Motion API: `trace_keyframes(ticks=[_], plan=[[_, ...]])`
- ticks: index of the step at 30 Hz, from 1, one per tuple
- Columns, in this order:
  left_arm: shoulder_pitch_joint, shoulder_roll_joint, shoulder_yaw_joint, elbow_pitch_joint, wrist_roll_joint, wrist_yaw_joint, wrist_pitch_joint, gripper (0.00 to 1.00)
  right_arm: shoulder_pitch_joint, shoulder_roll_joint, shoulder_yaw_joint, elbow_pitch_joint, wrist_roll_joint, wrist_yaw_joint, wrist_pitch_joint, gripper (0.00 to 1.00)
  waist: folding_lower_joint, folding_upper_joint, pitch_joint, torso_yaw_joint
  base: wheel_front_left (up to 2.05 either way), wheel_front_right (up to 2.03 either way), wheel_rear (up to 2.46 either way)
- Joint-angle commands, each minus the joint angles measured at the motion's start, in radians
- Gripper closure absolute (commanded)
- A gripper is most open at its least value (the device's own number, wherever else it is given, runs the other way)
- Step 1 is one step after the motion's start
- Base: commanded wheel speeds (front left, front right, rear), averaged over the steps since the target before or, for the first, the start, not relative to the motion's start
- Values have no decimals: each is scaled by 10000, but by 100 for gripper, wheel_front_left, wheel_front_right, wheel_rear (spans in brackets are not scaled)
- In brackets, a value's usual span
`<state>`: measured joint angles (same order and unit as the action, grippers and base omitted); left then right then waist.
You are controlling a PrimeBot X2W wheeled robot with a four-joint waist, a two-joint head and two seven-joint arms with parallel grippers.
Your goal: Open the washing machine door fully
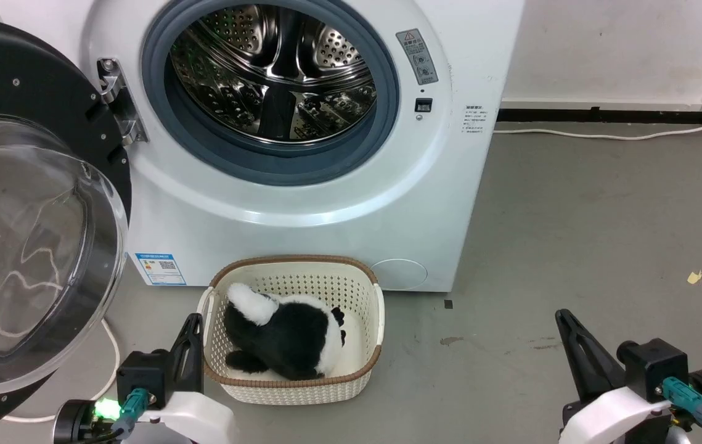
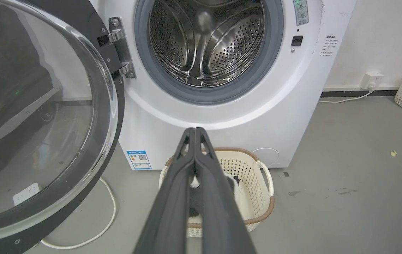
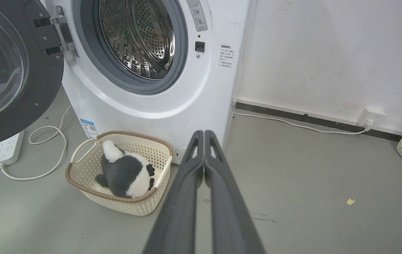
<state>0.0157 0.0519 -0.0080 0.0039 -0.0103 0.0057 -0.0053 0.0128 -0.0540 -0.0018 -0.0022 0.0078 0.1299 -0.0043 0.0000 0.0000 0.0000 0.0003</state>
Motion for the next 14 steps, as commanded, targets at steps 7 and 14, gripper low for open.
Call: trace_keyframes(ticks=[7, 14], plan=[[-157, -16, 80, -39, 103, -57, 53, 100, -128, 38, 18, 22, -78, 8, 43, 100, 0, 0, 0, -3, 0, 0, 0], [-157, -16, 80, -39, 103, -57, 53, 100, -128, 38, 18, 22, -78, 8, 43, 100, 0, 0, 0, -3, 0, 0, 0]])
